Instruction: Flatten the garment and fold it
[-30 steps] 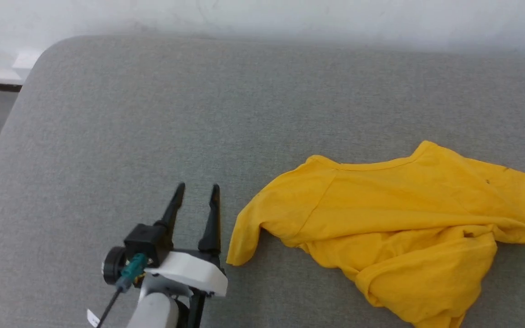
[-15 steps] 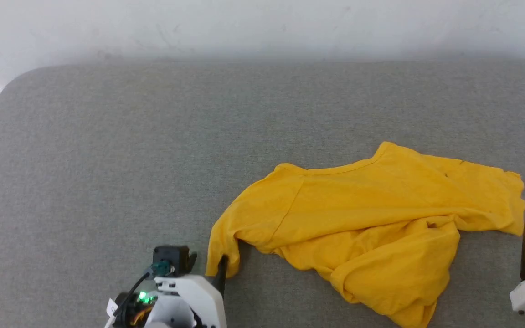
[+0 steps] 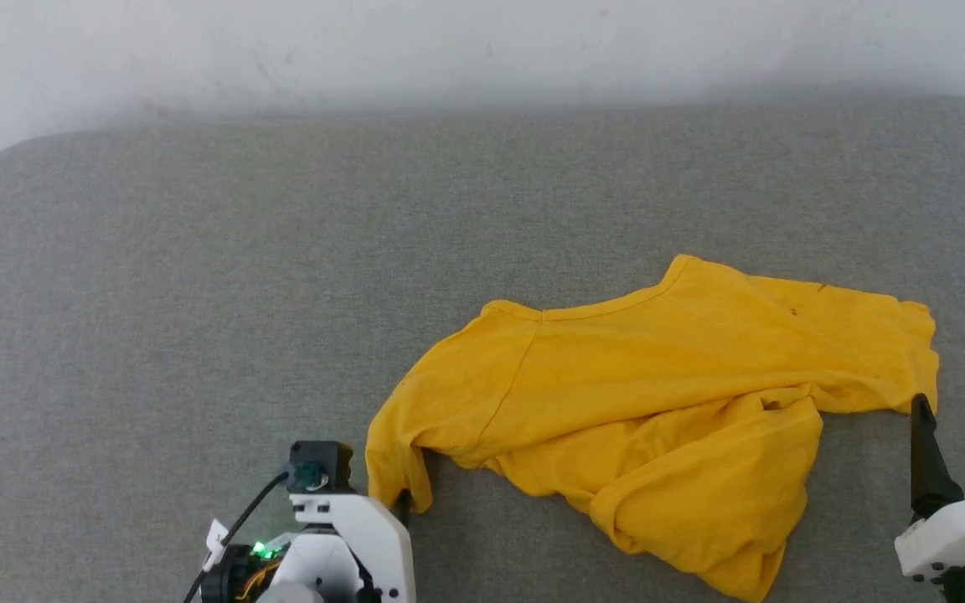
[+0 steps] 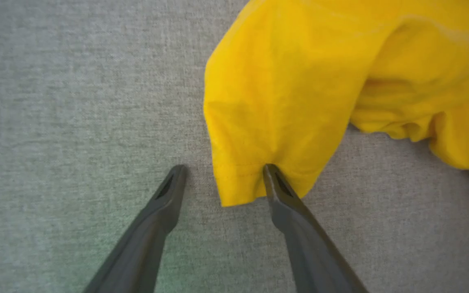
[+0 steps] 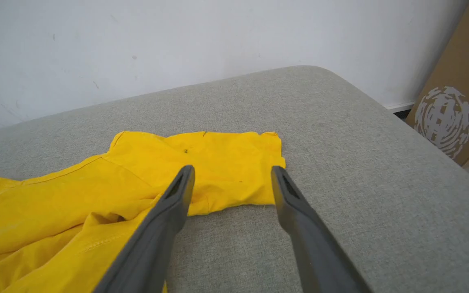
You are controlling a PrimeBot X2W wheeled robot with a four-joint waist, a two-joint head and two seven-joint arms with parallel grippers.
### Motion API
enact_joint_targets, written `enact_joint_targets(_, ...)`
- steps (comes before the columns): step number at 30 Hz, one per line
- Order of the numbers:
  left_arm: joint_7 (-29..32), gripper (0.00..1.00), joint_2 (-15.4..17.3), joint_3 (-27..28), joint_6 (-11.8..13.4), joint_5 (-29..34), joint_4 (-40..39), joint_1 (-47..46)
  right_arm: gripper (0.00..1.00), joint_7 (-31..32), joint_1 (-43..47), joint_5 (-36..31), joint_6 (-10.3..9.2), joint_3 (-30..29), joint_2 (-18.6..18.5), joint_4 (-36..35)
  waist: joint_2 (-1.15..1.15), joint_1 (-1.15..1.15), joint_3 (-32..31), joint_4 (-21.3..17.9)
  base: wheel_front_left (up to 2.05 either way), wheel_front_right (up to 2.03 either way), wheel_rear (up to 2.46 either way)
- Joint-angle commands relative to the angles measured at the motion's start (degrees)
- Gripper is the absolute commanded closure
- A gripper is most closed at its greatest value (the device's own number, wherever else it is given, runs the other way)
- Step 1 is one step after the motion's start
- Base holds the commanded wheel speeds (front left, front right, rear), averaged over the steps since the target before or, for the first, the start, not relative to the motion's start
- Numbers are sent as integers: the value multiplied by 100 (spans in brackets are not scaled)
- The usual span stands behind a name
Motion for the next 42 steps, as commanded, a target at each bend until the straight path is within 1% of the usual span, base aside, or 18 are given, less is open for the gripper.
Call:
enact_joint_targets(1, 167, 0, -54, -122, -66, -47, 165, 42, 0, -13, 39, 24, -10, 16, 10, -61, 0, 1, 25, -16, 0, 0, 0)
enact_joint_targets(2, 205, 35, -53, -153, -87, -47, 177, 25, 0, -4, 28, 14, -10, 16, 10, -81, 0, 1, 36, -18, 0, 0, 0)
enact_joint_targets(3, 225, 73, -50, -180, -116, -51, 186, 8, 0, -5, 26, 0, -10, 15, 10, -102, 0, 1, 46, -16, 0, 0, 0)
enact_joint_targets(4, 222, 100, -47, -196, -139, -57, 191, -6, 0, -14, 31, -31, -10, 10, 10, -127, 0, 1, 57, -11, 0, 0, 0)
enact_joint_targets(6, 184, 100, -48, -218, -185, -79, 191, -34, 0, -20, 20, -97, -10, -33, 10, -160, 0, 1, 84, 9, 0, 0, 0)
enact_joint_targets(9, -117, 100, -46, -147, -176, -100, 121, -93, 0, -29, -22, -182, -10, -98, 10, -204, 0, 1, 110, 68, 0, 0, 0)
enact_joint_targets(15, -1101, 100, 26, 425, 207, -157, -170, -174, 0, 2, -334, -484, -10, -356, 10, -229, 0, 1, 130, 201, 0, 0, 0)
enact_joint_targets(19, -1381, 100, 160, 696, 336, -197, -280, -219, 0, 187, -810, -731, -10, -717, 1, 67, 0, 1, 212, 313, 0, 0, 0)
enact_joint_targets(22, -1429, 100, 244, 804, 394, -206, -331, -304, 0, 546, -1314, -774, -10, -983, -169, 573, 0, 1, 337, 391, 0, 0, 0)
enact_joint_targets(26, -1468, 100, 328, 884, 429, -210, -375, -477, 0, 881, -2053, -717, -10, -1159, -471, 1337, 0, 1, 583, 485, 0, 0, 0)
enact_joint_targets(32, -1477, 100, 292, 844, 430, -240, -473, -643, 0, 1780, -3000, -707, -10, -1465, -663, 2441, 0, 1, 963, 636, 0, 0, 0)
enact_joint_targets(35, -1483, 100, 277, 816, 414, -259, -490, -708, 0, 2248, -3364, -692, -10, -1593, -747, 2790, 0, 1, 1139, 713, 0, 0, 0)
enact_joint_targets(36, -1483, 100, 277, 816, 414, -259, -490, -708, 0, 2248, -3364, -692, -10, -1593, -747, 2790, 0, 1, 1139, 713, 0, 0, 0)
enact_joint_targets(41, -1501, 100, 273, 768, 395, -268, -520, -782, 0, 3096, -3677, -869, -10, -1732, -911, 3110, 0, 1, 1296, 819, 0, 0, 0)
enact_joint_targets(42, -1502, 100, 272, 760, 396, -269, -525, -788, 24, 3311, -3699, -916, -10, -1756, -920, 3134, 0, 1, 1303, 831, 0, 0, 0)
